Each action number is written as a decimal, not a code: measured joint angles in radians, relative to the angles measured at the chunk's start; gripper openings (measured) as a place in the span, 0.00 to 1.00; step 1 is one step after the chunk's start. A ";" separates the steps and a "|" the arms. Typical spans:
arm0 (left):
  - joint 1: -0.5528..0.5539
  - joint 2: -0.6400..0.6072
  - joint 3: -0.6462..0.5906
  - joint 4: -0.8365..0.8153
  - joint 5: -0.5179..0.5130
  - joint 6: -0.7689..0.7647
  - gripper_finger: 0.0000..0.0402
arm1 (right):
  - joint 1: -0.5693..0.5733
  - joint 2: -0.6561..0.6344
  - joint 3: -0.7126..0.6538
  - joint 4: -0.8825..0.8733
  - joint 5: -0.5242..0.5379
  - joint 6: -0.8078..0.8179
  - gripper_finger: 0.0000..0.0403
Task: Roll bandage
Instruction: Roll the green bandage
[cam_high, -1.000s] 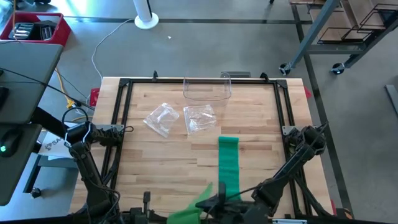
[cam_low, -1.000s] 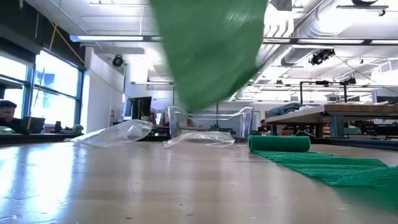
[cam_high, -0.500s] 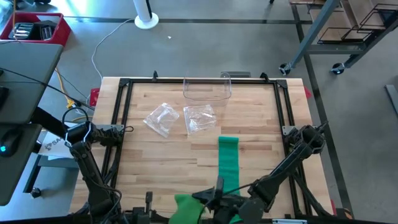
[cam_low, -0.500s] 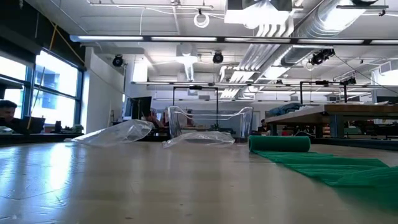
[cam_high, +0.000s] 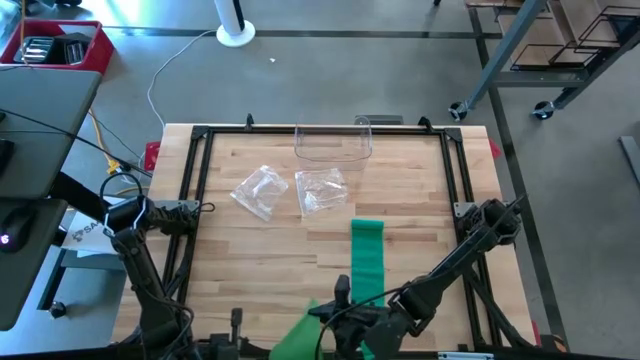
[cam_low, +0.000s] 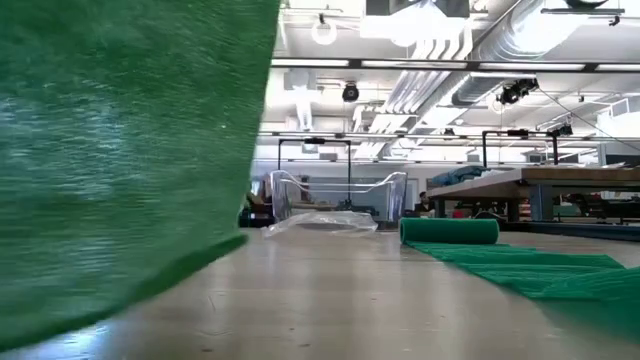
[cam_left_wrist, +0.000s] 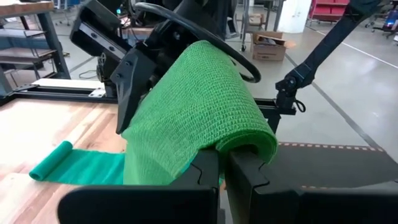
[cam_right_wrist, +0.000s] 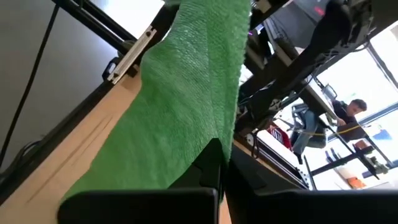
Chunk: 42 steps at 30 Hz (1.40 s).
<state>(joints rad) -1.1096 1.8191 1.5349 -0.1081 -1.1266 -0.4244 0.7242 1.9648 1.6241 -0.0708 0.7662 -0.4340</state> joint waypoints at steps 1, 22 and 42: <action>-0.003 0.000 0.000 0.000 -0.005 0.000 0.00 | 0.000 0.000 0.000 -0.001 0.000 0.000 0.00; -0.012 0.000 0.000 -0.072 -0.038 0.036 0.00 | 0.047 -0.023 0.000 0.034 -0.041 0.215 0.38; -0.001 0.000 0.000 -0.183 -0.011 0.034 0.00 | 0.068 -0.086 0.000 0.075 -0.131 0.165 0.44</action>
<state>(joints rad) -1.1102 1.8194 1.5352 -0.2916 -1.1375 -0.3901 0.7918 1.8786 1.6241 0.0046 0.6353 -0.2688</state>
